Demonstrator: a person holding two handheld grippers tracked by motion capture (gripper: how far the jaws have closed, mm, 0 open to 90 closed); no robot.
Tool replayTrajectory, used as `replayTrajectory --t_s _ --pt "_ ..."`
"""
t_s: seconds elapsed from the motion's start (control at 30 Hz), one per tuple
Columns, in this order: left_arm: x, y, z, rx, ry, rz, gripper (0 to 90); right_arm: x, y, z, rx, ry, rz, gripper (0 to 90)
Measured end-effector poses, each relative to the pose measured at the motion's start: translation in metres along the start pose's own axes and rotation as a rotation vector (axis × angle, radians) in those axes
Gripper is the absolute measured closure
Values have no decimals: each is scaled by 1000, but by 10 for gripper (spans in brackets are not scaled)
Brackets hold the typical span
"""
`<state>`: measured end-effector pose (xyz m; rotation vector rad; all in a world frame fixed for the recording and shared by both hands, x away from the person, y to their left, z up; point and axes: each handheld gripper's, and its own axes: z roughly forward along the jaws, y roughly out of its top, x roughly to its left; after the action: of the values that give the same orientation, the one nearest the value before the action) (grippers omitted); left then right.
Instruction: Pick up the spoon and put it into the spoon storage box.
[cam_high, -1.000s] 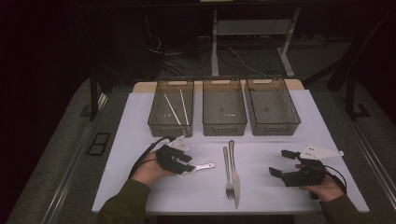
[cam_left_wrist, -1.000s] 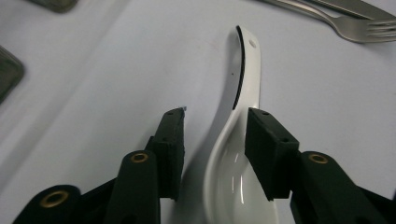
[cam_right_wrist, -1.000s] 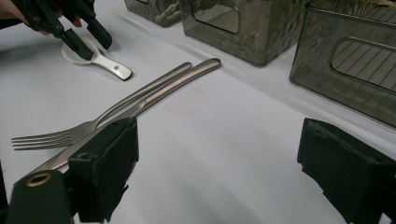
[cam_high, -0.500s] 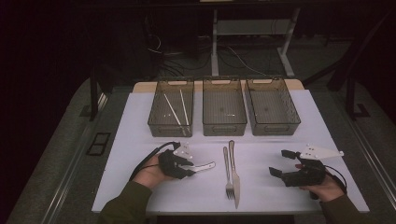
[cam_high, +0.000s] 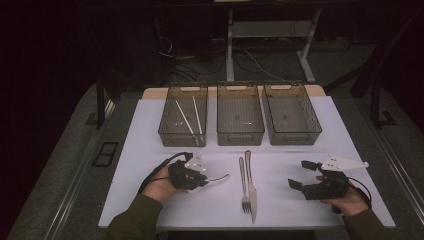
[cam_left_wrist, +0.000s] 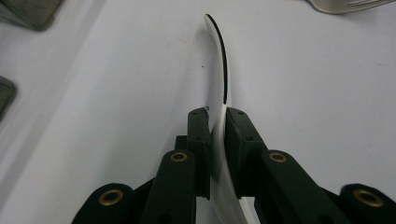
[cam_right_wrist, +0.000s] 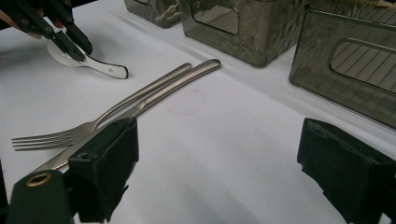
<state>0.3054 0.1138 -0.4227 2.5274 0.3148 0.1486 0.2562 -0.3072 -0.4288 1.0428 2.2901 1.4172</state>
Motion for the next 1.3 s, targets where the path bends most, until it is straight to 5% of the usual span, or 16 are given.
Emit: replayTrajectory --t_s 0.43,0.77,1.3 --pt "17 24 -8 -62 -18 0 801 0 0 0 -2 2 5 125" --pt "32 66 -13 -101 -26 56 802 -1 0 -1 -8 6 4 125" --pt "68 133 -26 -133 33 127 802 1 1 -1 -11 7 -3 125"
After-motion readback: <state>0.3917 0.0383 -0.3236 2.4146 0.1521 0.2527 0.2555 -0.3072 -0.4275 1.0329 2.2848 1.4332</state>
